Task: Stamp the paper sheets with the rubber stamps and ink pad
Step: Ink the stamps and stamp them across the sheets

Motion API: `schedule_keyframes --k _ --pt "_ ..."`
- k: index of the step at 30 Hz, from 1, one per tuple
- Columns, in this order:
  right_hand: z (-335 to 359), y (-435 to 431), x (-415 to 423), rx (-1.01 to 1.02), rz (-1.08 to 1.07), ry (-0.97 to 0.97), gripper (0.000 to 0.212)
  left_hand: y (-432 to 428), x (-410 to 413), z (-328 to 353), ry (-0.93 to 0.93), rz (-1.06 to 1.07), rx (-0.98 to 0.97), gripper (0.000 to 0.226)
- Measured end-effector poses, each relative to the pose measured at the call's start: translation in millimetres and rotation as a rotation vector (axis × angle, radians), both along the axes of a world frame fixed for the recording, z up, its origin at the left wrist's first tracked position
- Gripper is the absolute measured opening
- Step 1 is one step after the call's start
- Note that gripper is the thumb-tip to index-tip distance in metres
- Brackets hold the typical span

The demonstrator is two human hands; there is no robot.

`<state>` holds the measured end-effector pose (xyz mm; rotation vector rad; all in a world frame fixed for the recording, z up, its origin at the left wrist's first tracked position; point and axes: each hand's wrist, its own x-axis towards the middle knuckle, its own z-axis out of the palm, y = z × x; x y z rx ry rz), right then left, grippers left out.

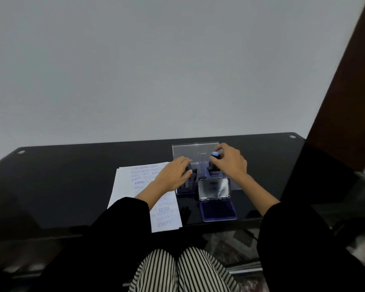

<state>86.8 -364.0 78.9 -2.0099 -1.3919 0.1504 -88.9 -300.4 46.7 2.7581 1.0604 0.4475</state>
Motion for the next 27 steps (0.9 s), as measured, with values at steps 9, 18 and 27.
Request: schedule_keyframes --k 9,18,27 --pt "-29 -42 -6 -0.064 0.019 0.043 0.029 -43 2 -31 -0.029 -0.043 -0.057 0.041" --pt "-65 -58 -11 -0.102 0.083 0.083 0.022 -63 -2 -70 -0.072 -0.042 -0.149 0.052" --pt "-94 -61 -23 -0.063 0.163 0.051 0.02 -70 3 -100 -0.066 0.077 -0.229 0.09"
